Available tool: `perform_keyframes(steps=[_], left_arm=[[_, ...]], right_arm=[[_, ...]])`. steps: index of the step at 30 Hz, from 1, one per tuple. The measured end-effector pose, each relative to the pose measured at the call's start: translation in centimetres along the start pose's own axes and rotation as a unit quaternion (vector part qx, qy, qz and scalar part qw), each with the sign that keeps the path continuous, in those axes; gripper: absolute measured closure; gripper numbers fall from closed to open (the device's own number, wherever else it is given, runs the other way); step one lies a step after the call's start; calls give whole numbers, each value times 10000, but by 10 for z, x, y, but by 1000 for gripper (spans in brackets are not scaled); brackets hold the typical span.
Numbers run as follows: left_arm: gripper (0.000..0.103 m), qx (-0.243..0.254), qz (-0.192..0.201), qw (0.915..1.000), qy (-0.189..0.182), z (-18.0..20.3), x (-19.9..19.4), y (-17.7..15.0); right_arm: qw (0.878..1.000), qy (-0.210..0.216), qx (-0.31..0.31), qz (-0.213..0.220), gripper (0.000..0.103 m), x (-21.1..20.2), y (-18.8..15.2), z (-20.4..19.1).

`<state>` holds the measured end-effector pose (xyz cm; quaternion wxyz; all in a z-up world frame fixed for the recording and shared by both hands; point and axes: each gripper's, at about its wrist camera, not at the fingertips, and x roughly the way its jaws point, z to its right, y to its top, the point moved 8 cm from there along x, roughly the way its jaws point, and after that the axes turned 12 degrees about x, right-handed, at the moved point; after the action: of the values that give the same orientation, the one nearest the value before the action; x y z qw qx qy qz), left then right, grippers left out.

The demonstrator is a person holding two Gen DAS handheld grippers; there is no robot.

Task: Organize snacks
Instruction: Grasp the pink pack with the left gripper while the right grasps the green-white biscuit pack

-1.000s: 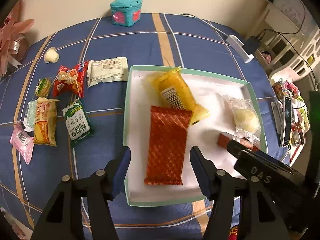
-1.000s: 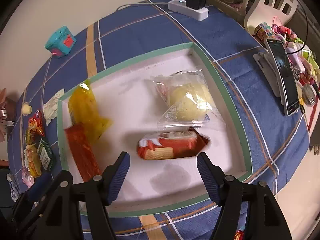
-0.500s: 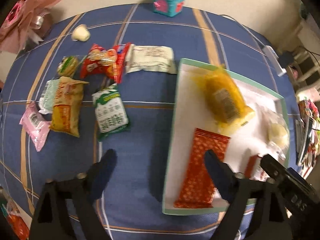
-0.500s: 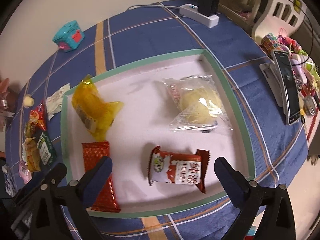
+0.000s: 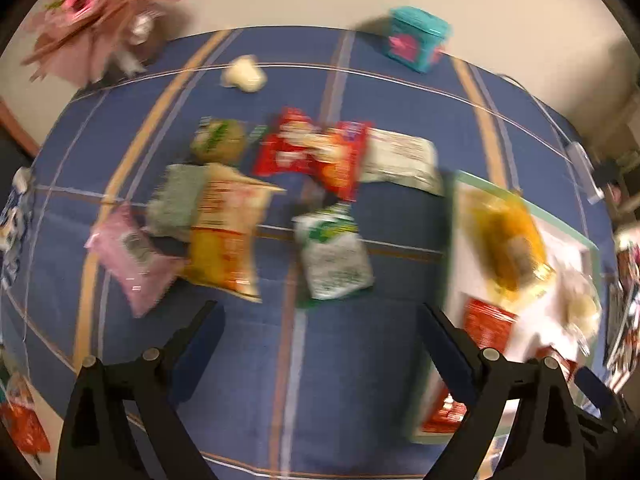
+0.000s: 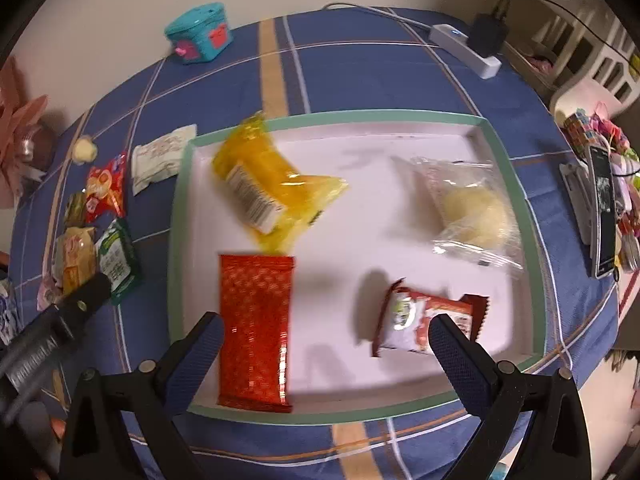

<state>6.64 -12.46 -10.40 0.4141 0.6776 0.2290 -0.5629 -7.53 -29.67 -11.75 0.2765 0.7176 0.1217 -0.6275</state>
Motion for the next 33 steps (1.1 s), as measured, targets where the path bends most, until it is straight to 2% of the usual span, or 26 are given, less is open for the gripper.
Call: perform_keyframes(steps=[6, 14, 21, 33], left_arm=[[7, -564, -72, 9979, 323, -60, 5, -7], [7, -1065, -101, 9935, 379, -114, 5, -18], [7, -1257, -137, 9916, 279, -134, 13, -16], [7, -1589, -297, 9868, 54, -157, 39, -11]], right_arm=[[9997, 105, -220, 0, 0, -3, -10, -32], [9983, 262, -521, -55, 0, -2, -27, -78], [9957, 467, -793, -132, 0, 5, -38, -120], [9931, 648, -972, 32, 0, 29, -28, -165]])
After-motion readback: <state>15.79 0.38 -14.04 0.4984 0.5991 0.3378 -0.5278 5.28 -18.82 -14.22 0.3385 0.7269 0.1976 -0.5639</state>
